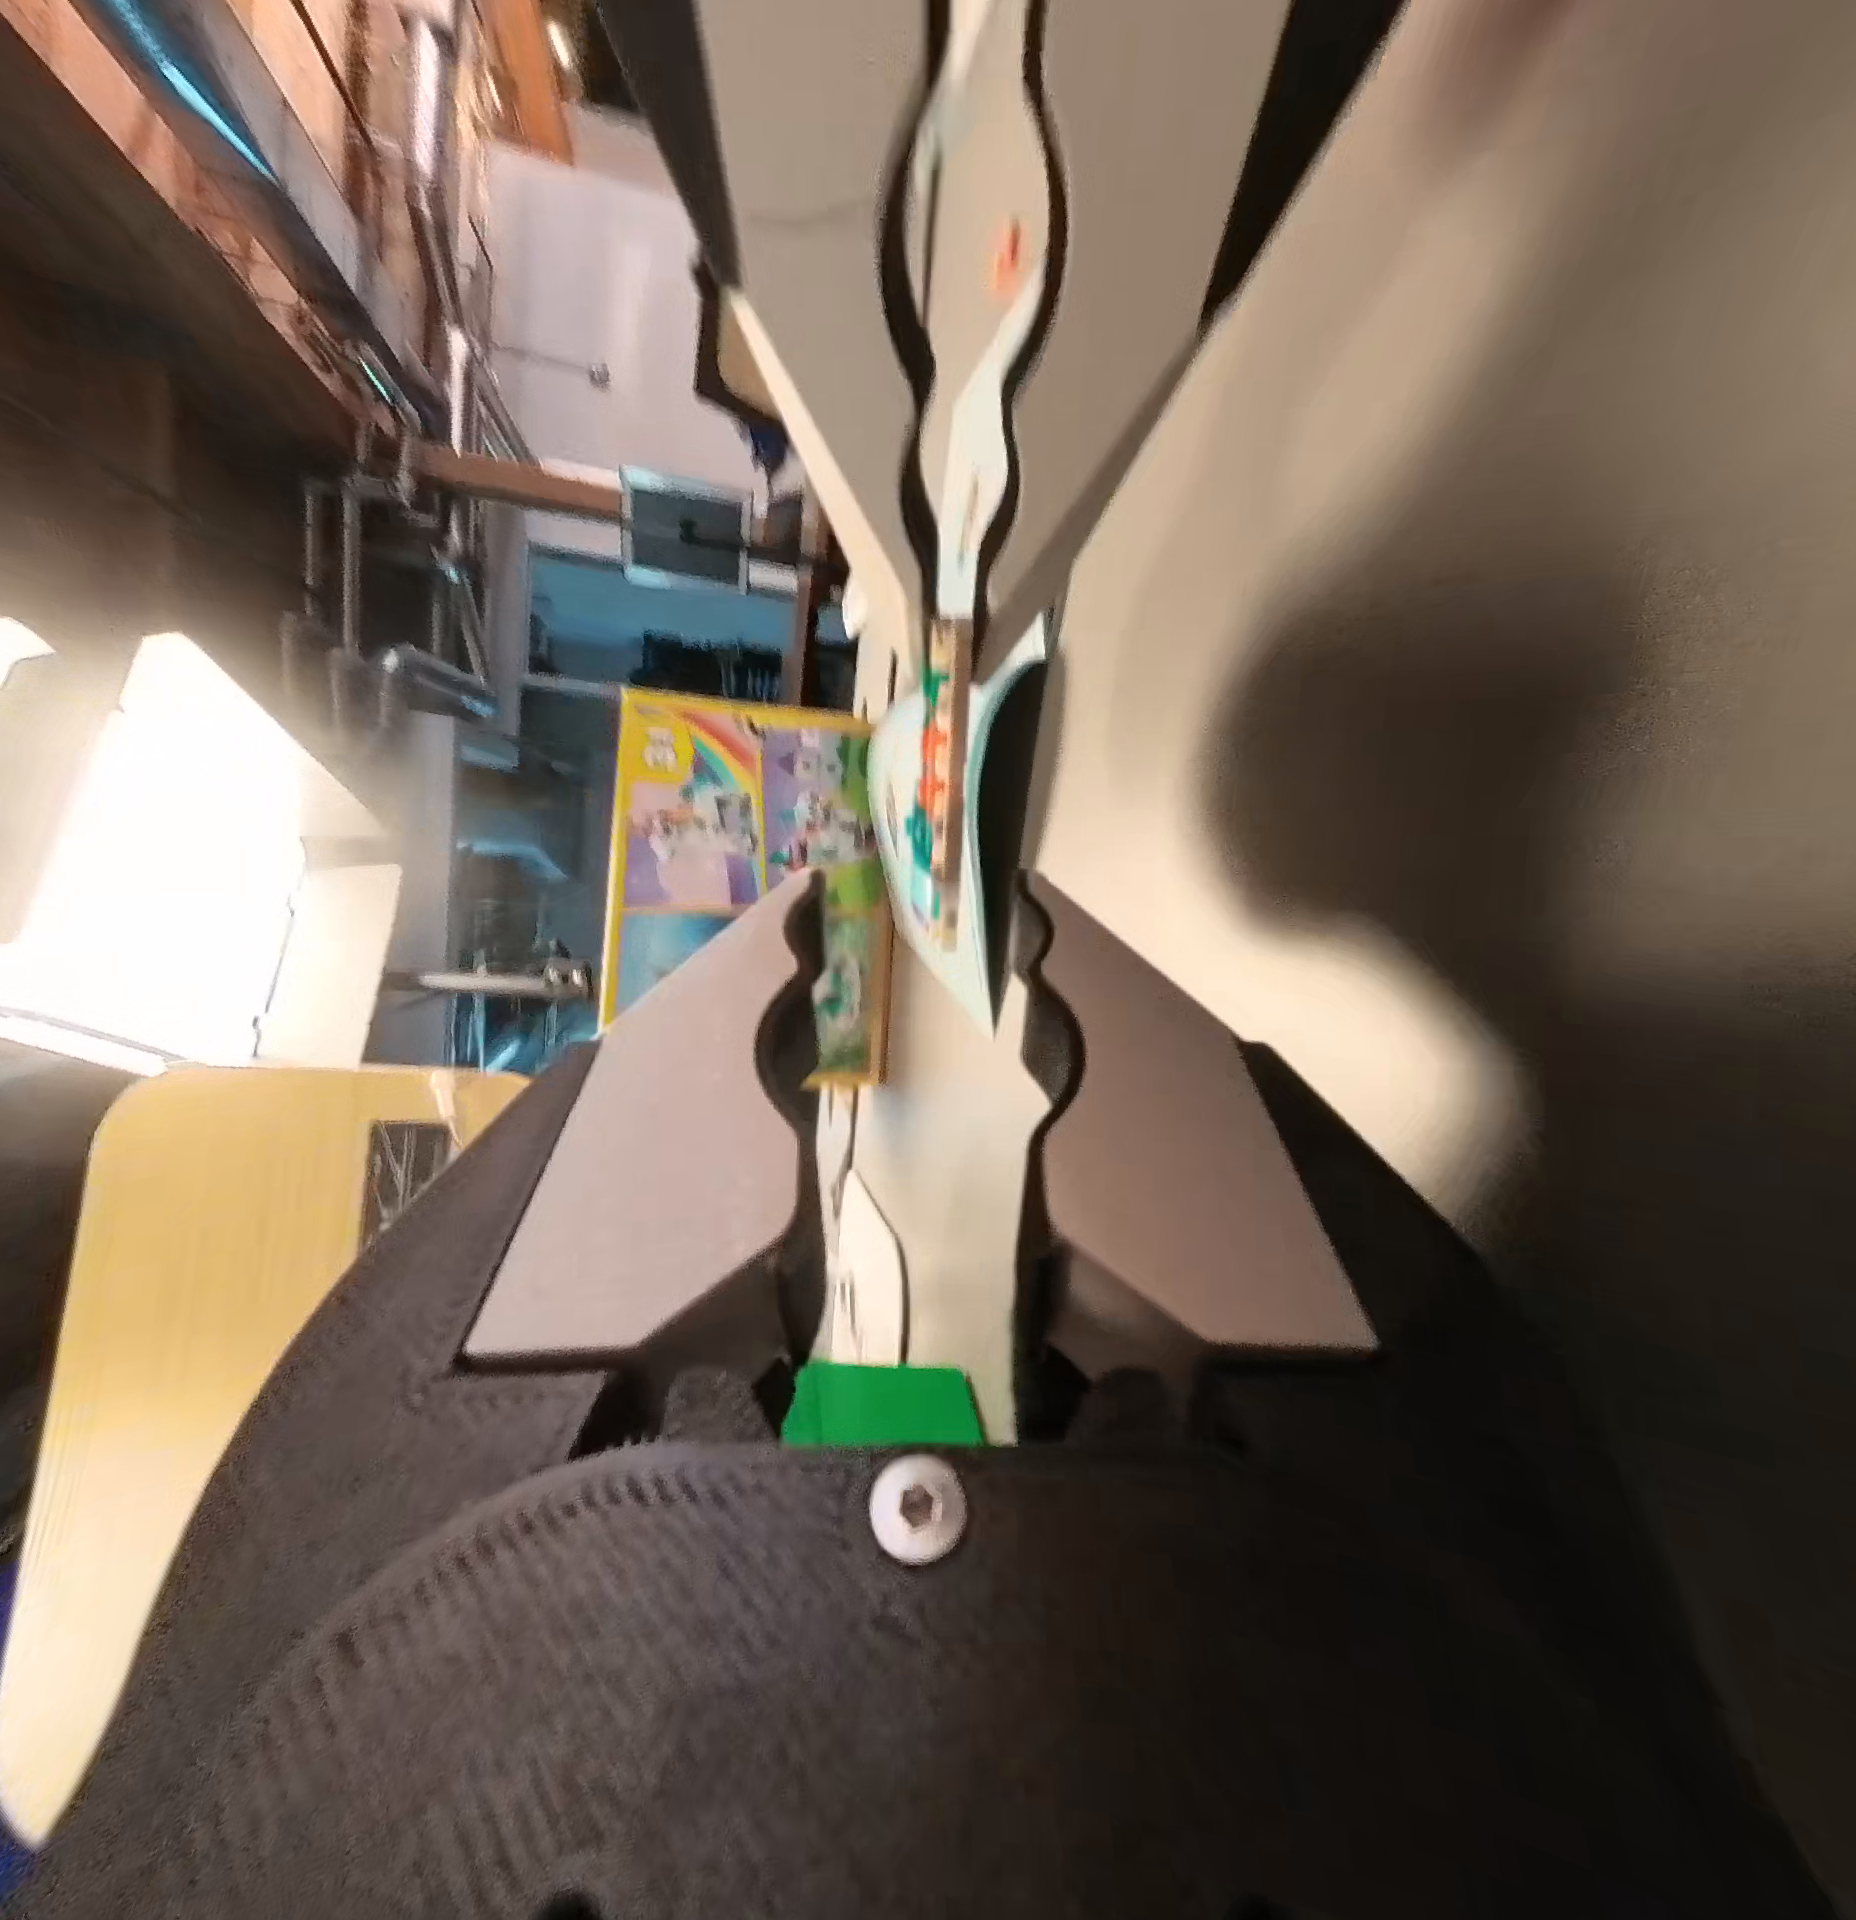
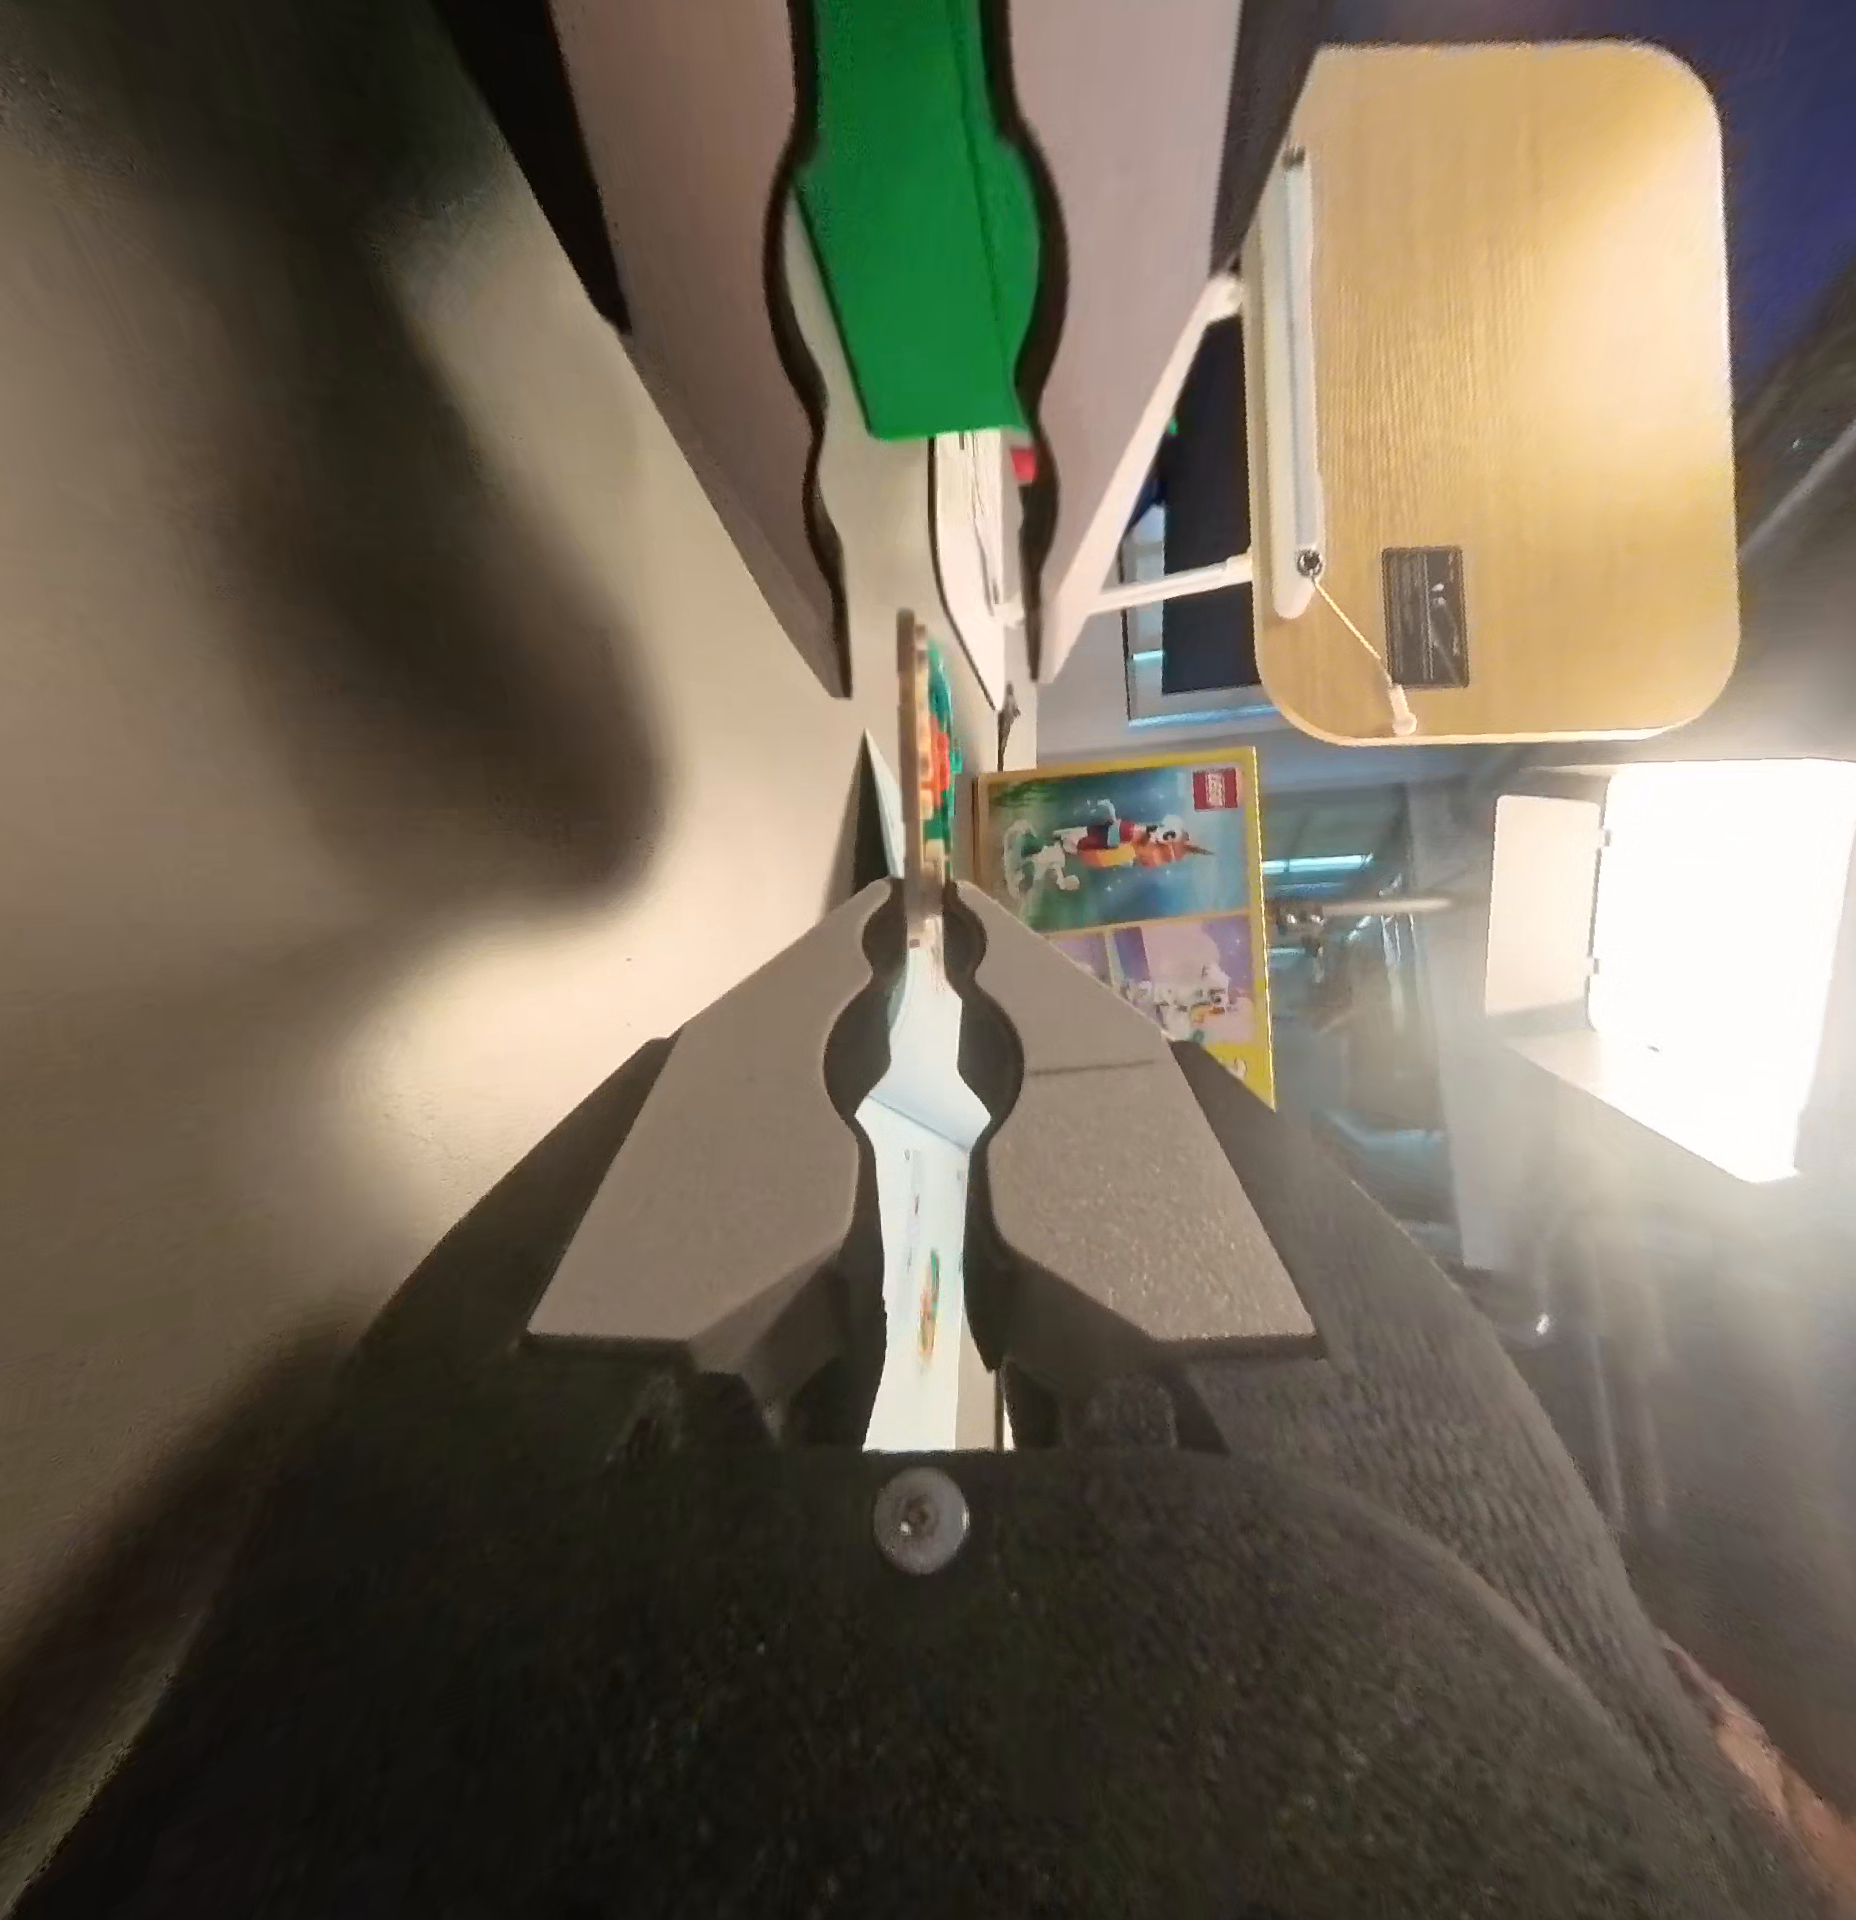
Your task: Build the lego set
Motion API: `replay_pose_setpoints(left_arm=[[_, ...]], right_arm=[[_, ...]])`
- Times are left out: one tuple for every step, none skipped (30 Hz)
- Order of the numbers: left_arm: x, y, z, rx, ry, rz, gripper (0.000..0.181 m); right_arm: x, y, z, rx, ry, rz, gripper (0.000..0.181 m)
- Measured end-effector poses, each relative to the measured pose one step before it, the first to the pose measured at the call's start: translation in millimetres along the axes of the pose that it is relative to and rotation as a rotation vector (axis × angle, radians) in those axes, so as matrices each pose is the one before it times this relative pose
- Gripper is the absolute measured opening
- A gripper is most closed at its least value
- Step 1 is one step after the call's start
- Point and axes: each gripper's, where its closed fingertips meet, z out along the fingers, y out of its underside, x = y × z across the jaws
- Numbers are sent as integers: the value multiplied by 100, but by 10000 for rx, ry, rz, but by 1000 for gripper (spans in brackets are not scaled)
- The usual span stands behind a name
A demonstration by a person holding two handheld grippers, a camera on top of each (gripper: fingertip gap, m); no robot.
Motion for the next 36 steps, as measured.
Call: replay_pose_setpoints(left_arm=[[-139, -633, -272, 345, -82, -55, 34], [195, -667, -188, 315, 76, -59, 31], [392, -513, -16, 184, 127, 16, 30], [373, -232, 119, 17, 50, 216, 29], [245, -44, 196, -70, -62, 346, 26], [47, 43, 174, -91, -165, 340, 21], [-184, 44, 94, -51, -249, 277, 15], [-336, -14, -24, 30, -269, 189, 5], [-181, -43, -57, 58, -98, 72, 5], [-146, -53, -87, 54, -44, 3, 5], [-192, -28, -84, 52, -79, 52, 5], [-92, -11, -56, 42, -42, 92, 4], [11, 13, -20, 18, 0, 112, 4], [63, 28, 13, 6, 9, 97, 5], [88, 26, 27, 12, 25, 64, 5], [103, 65, 30, 13, 33, 57, 5], [43, 101, 15, 16, 9, 80, 5], [-3, 168, 36, -13, -22, 94, 5], [43, 252, 63, -62, 4, 76, 5], [65, 289, 96, -85, 25, 39, 5], [133, 242, 107, -81, 66, 24, 5], [196, 275, 98, -121, 100, 13, 5], [105, 182, 65, -58, 39, 30, 5], [32, -3, -31, 50, -11, 57, 5], [8, -9, -28, 24, -4, 31, 5], [-73, -41, -71, 43, -39, -2, 4], [-246, -60, -102, 74, -129, 12, 4], [-195, -55, -103, 85, -81, 7, 3], [-87, 93, -70, -5, -32, 10, 3], [-123, 130, -71, 10, -80, 70, 3], [-155, 4, -133, 121, -112, 78, 4], [-154, 20, -124, 88, -82, -11, 4], [-92, 25, -88, 46, -11, -67, 4], [-137, -9, -50, 32, -48, -52, 4], [-118, -40, -16, 24, -41, -27, 4], [-22, -104, -9, 48, -4, -33, 4]], right_arm=[[57, 178, 66, -124, 24, 44, 5], [52, 86, 31, -64, 38, 39, 5], [26, -4, 5, -14, 22, 21, 5], [-26, -98, 4, 29, -8, 0, 5], [-12, -96, 9, 17, 16, -17, 5], [9, -67, -9, -9, 28, -39, 5], [-25, -57, -15, 2, 6, -61, 5], [-48, 37, -2, -24, -5, -55, 5], [23, -56, -45, 44, 38, -6, 5], [115, -86, -58, 53, 45, 15, 5], [147, -114, -60, 61, 62, 57, 5], [103, -88, -39, 46, 34, 75, 5], [3, -36, -16, 20, -15, 44, 5], [-41, 1, 15, 6, -26, 12, 5], [-61, 16, 15, -1, -30, -8, 5], [-93, 17, 3, -2, -55, -2, 5], [-67, -12, -25, 33, -49, 10, 5], [-2, -54, -50, 62, -14, 18, 5], [21, -81, -66, 73, -6, 22, 5], [23, -121, -65, 89, 3, 14, 5], [34, -158, -70, 92, 25, -14, 5], [1, -190, -69, 95, 23, -69, 5], [-71, -179, -65, 101, -9, -96, 5], [-45, -33, -16, 11, 9, -76, 5], [-48, -16, -2, 22, -13, -61, 5], [-41, -82, -47, 95, -21, -29, 5], [-76, -108, -155, 205, -71, -22, 5], [-186, -169, -287, 334, -196, 68, 7], [-206, -87, -415, 391, -290, 236, 7], [-22, 289, -500, 248, -313, 515, 15], [368, 866, -578, -3, -205, 761, 22], [792, 1234, -665, -117, -40, 828, 25], [973, 1418, -737, -118, -18, 782, 25], [1081, 1583, -736, -144, -46, 775, 25], [1071, 1744, -700, -178, -142, 787, 25], [1062, 1857, -626, -219, -247, 846, 25]])
